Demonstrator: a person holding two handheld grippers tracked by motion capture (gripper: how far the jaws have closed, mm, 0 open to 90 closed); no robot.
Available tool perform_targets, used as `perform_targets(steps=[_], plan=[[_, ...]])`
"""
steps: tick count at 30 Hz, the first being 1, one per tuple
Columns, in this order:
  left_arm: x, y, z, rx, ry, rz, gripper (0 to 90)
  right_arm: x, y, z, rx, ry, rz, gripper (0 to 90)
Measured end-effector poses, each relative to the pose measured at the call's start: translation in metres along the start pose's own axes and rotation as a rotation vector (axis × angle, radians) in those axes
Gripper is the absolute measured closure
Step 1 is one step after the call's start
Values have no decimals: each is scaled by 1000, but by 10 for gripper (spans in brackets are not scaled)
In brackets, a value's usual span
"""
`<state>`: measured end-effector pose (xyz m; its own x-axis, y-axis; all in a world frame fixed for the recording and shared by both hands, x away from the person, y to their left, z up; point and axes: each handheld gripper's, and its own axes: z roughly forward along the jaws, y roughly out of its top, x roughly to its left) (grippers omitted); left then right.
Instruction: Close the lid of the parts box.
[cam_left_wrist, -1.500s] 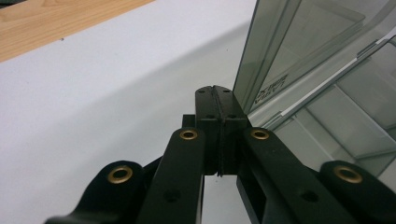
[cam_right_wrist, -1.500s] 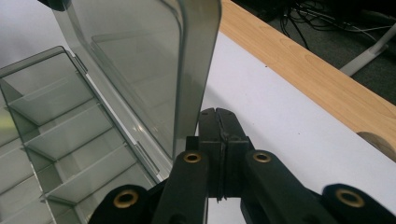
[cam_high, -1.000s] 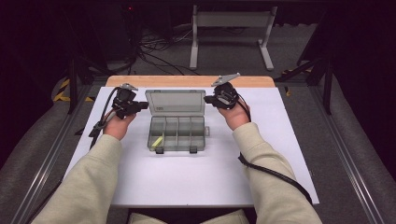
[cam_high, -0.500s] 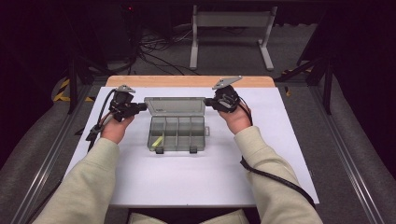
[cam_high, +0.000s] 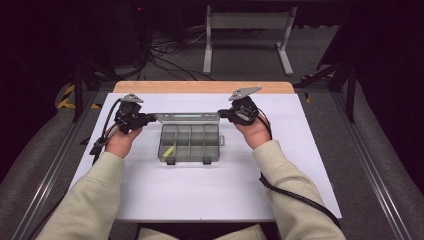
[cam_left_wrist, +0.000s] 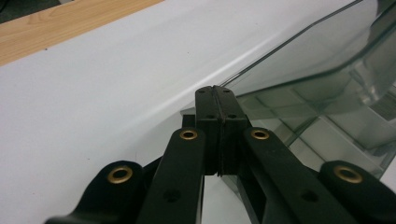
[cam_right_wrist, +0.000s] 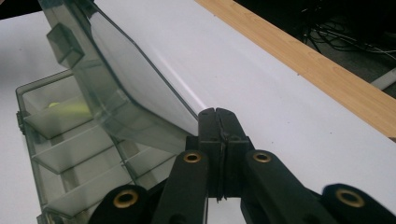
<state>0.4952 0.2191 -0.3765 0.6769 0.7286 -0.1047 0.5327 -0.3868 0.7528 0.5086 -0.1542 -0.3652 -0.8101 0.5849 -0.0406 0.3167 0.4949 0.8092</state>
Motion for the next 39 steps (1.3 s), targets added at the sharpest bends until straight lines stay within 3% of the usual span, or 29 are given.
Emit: perform_targets(steps=[7, 8, 19, 26, 35, 39], plan=[[-7, -2, -1, 10, -14, 14, 894, 7, -5, 1, 3, 25, -4, 898], [-8, -2, -1, 16, -15, 33, 894, 8, -5, 1, 4, 27, -5, 898], [-19, -9, -6, 31, -42, 46, 895, 17, -11, 1, 38, 78, -7, 894], [-26, -15, -6, 90, -77, 82, 895, 26, -13, 2, 89, 122, -8, 888], [-28, -21, -3, 155, -130, 89, 895, 38, -14, 3, 159, 162, -35, 888], [-31, -22, -2, 179, -136, 111, 894, 42, -15, 4, 183, 168, -49, 888]])
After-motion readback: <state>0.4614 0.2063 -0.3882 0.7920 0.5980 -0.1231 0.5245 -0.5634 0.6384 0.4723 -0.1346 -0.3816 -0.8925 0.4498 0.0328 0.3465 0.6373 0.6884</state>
